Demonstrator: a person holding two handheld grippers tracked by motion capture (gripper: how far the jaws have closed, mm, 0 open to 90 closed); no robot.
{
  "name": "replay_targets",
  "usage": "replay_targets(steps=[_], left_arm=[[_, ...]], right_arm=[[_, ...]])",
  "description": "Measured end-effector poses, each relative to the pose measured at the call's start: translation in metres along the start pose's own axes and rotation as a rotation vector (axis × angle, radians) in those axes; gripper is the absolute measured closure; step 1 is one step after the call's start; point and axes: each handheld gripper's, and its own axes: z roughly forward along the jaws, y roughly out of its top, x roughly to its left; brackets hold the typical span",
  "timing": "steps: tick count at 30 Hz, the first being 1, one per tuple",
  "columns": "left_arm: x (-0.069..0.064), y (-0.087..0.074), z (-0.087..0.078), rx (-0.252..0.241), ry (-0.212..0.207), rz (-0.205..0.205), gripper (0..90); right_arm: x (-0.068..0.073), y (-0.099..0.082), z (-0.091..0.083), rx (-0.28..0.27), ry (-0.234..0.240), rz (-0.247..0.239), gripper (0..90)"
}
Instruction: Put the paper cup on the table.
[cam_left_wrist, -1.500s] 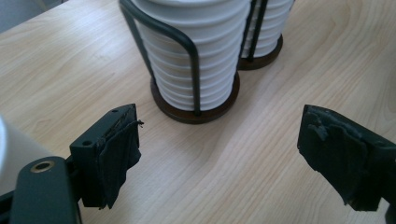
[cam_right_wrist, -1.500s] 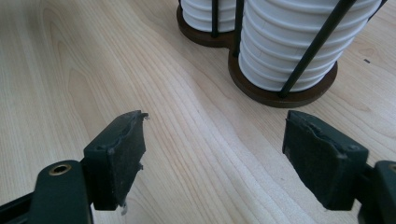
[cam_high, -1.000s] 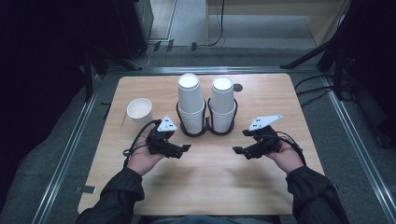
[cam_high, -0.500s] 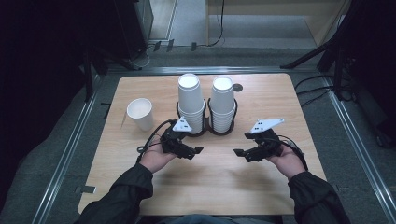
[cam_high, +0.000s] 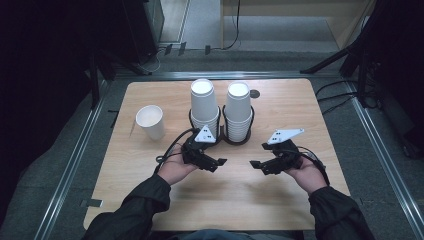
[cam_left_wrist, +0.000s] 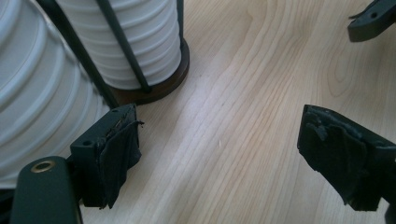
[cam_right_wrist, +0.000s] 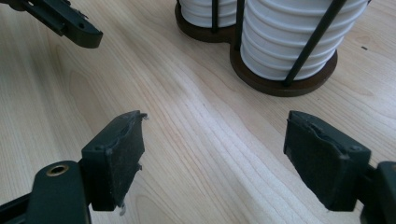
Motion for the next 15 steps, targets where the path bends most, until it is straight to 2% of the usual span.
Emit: replay_targets(steps=[6,12,15], left_arm=[[-0.0026,0.005,0.0002,-0.014,-0.004,0.018,13.2],[-0.0003,0.0038,-0.0046,-0.019,-0.003,0.01,13.2],[-0.0003,0.004,-0.0066,-0.036,-0.003,0.009,13.2]], right_arm=[[0.0023,0.0026,0.0026,-0.005,0.004,-0.016,20.2],[0.0051,0.0054,0.003,-0.016,0.007,-0.023,20.2],[0.0071,0.0067,0.0056,-0.008,0.007,-0.033,20.1]])
